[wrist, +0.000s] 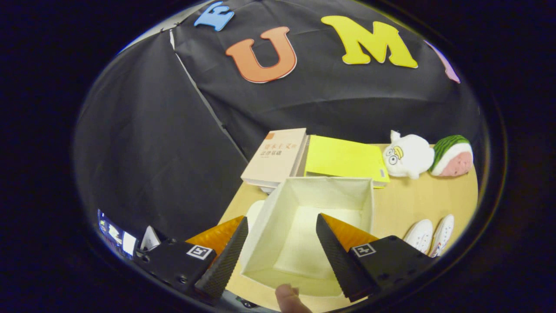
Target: Open the storage box then place both shoes into the box .Put the left shoe in first, then the right shoe, with the right side of both shoes facing outward in a uniform manner.
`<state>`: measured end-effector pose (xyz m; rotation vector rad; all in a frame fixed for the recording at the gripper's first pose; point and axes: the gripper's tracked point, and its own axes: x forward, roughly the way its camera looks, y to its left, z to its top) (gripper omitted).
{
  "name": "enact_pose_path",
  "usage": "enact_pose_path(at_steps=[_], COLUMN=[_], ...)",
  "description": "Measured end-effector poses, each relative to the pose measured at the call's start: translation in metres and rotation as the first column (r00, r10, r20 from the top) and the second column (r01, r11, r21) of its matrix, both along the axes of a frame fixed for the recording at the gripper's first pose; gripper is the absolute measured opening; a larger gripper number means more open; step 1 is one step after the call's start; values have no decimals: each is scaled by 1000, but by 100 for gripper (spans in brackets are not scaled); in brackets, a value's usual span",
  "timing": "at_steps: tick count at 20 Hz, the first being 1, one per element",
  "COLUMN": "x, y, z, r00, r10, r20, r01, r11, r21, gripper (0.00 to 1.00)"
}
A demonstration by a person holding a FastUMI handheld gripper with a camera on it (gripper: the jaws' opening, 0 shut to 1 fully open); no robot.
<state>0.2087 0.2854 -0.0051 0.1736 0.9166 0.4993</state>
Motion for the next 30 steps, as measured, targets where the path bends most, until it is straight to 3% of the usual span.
enact_pose_path(at_steps=[9,16,20,23,26,29,30], x=[7,-9,-31,-45,-55,-54,-56], y=[-149,-238,-271,-289,-313,-312,-305], z=[-55,-145,-189,-199,-213,-228,-230], r00=[989,948,915,909,909,928,926], r10=[-147,-263,-292,-286,-304,-243,-228], r20=[-35,-178,-279,-303,-286,-284,-300], r01=[142,219,220,210,195,129,123], r11=[983,947,939,943,915,922,936], r21=[-117,-236,-263,-260,-353,-365,-330], gripper=[100,100,100,100,100,93,75])
